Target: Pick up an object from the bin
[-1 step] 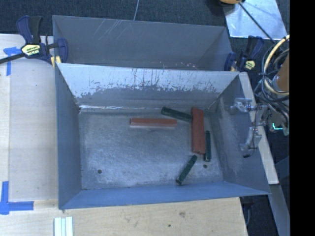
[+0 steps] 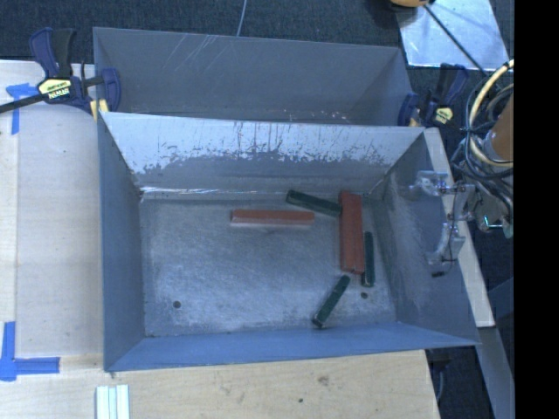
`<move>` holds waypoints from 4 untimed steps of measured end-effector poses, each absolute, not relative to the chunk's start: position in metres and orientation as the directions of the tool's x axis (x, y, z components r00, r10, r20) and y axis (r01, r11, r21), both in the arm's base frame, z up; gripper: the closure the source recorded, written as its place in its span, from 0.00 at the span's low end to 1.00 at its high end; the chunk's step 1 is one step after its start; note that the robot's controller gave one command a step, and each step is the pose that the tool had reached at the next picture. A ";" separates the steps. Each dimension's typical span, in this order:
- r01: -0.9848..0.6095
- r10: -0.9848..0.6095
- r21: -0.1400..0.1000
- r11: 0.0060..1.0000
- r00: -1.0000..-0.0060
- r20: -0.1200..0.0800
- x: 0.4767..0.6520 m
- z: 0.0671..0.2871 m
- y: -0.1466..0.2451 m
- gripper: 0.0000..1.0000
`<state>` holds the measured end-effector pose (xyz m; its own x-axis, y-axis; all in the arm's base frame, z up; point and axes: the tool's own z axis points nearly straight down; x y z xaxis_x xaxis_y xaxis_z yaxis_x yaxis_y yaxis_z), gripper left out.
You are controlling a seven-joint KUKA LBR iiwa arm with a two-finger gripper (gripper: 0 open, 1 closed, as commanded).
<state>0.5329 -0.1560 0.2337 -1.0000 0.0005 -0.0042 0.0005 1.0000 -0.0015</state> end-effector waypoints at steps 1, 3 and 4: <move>-0.045 -0.046 -0.004 0.999 -0.999 -0.011 0.553 0.184 -0.140 0.00; -0.398 -0.398 -0.006 0.917 -0.917 -0.010 0.556 0.074 -0.111 1.00; -0.399 -0.399 -0.006 0.917 -0.917 -0.010 0.556 0.074 -0.111 1.00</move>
Offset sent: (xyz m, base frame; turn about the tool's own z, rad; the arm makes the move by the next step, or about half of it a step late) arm -0.0195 0.0156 -0.1479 -0.4104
